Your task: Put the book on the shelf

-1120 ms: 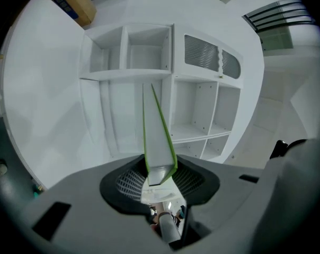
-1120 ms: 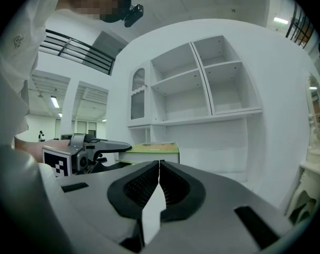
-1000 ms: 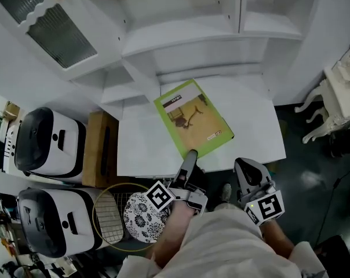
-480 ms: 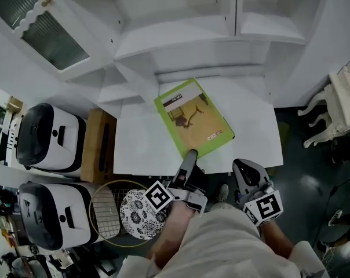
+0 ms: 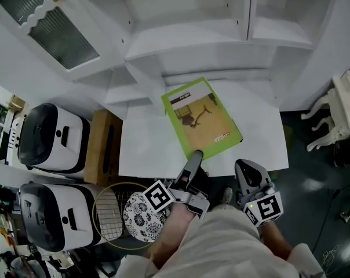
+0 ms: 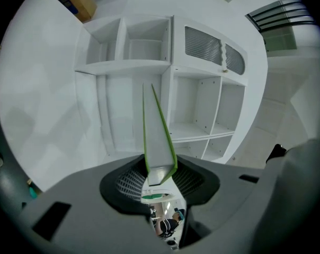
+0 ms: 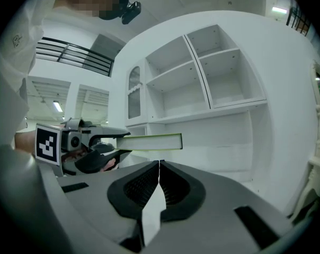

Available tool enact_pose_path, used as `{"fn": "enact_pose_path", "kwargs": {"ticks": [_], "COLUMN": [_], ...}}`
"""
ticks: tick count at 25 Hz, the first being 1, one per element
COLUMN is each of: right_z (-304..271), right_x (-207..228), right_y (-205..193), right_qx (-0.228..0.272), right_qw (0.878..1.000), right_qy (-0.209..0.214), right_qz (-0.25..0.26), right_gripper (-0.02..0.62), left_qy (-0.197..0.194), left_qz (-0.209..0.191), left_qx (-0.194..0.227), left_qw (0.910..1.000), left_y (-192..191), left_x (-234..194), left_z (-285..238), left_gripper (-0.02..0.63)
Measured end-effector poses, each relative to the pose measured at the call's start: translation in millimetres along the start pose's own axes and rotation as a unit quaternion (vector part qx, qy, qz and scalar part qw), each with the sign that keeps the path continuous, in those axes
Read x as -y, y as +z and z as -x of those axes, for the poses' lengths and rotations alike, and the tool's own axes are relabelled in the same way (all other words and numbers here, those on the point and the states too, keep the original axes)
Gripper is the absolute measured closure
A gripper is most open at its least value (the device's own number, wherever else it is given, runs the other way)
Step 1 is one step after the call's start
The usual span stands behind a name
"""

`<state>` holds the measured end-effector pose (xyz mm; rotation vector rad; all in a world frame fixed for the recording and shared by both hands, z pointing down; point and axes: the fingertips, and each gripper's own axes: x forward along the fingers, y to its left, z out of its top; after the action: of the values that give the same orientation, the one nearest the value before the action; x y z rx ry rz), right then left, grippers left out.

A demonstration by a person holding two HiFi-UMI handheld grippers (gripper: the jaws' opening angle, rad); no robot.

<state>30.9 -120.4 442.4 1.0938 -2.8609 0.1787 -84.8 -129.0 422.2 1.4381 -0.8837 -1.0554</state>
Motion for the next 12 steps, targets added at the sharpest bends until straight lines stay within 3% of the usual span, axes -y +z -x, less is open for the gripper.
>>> {"fn": "enact_pose_path", "kwargs": {"ticks": [12], "right_z": [-14.2], "right_x": [-15.4], "right_y": [-2.0], "right_qx": [-0.005], "right_qw": [1.000], "right_qy": [-0.011], "right_qz": [-0.001], "right_gripper": [0.577], "left_qy": [-0.005], "left_qz": [-0.006], "left_qx": [-0.028], "left_qw": [0.9996], "left_y": [15.1], "left_x": [42.8], "left_z": [9.4], "left_gripper": [0.463]}}
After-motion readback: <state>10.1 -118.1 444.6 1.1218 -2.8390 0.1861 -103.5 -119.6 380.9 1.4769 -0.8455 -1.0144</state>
